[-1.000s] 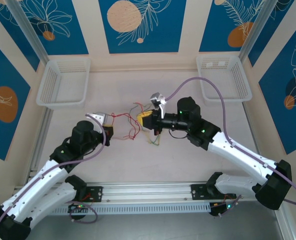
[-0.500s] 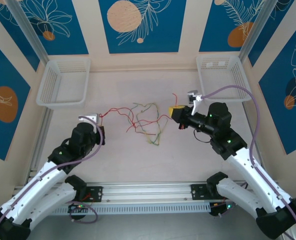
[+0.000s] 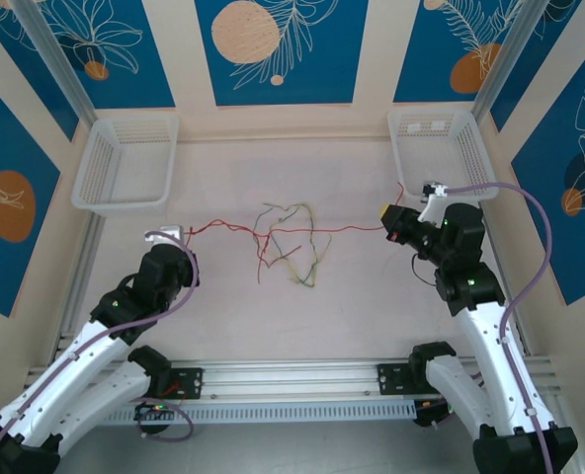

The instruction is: Untangle the cables

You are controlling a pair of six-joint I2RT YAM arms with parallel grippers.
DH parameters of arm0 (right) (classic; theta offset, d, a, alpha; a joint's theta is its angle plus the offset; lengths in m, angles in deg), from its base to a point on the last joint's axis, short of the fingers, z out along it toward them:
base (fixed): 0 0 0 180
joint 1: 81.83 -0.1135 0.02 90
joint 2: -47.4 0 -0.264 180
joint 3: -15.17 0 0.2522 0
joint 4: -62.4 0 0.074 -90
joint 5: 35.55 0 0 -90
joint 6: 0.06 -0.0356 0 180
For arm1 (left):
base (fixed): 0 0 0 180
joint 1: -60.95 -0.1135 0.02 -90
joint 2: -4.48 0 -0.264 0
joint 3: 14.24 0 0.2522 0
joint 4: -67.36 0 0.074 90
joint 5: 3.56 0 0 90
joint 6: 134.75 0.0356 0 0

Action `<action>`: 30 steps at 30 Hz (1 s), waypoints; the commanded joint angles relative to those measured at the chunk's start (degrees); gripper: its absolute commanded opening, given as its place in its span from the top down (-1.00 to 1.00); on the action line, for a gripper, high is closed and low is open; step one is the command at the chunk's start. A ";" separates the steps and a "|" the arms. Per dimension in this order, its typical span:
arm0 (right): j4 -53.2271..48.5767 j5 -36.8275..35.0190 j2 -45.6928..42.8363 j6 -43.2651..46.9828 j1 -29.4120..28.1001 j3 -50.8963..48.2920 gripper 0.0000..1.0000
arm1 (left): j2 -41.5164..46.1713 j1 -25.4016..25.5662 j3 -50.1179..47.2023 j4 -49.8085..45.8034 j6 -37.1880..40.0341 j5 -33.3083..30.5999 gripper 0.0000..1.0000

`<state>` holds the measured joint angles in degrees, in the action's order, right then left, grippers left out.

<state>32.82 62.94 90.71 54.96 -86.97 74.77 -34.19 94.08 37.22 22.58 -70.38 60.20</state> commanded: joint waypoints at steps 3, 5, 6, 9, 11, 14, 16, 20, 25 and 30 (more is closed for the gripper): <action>-2.98 3.75 -0.68 -1.23 5.85 -0.23 1.00 | 1.40 -0.62 1.68 -1.18 -0.21 -2.79 1.00; -3.66 4.16 -0.44 -0.91 7.23 -0.15 1.00 | 1.28 -0.75 1.78 -1.31 0.13 -3.19 1.00; -4.62 3.72 -0.29 -0.39 8.02 0.33 1.00 | 1.15 -0.79 1.79 -1.46 0.14 -3.46 1.00; -6.98 2.53 -0.53 0.66 11.48 1.24 1.00 | 0.95 -1.07 1.99 -1.65 0.12 -3.05 1.00; -7.79 3.35 -0.43 0.70 14.32 1.68 1.00 | 0.95 -1.17 1.69 -1.67 -0.13 -2.91 1.00; -7.04 7.21 0.34 -0.06 17.03 1.56 1.00 | 0.97 -1.23 1.33 -1.59 0.04 -3.03 1.00; -8.98 5.43 1.02 1.13 17.14 2.59 1.00 | 0.97 -1.33 1.33 -1.80 -0.17 -3.41 1.00; -11.60 1.21 1.05 -0.83 19.15 2.81 1.00 | 1.06 -1.78 1.33 -2.84 -0.63 -4.01 1.00; -8.84 7.51 0.65 -4.67 24.41 0.66 1.00 | 1.32 -2.46 1.24 -3.36 -1.35 -3.93 1.00; -7.40 12.14 0.10 -5.54 24.11 0.90 1.00 | 1.35 -2.55 1.24 -2.57 -0.56 -3.20 1.00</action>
<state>24.15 70.14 91.83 50.94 -62.84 75.71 -33.47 92.18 37.54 20.15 -70.79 57.80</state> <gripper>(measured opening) 0.046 0.046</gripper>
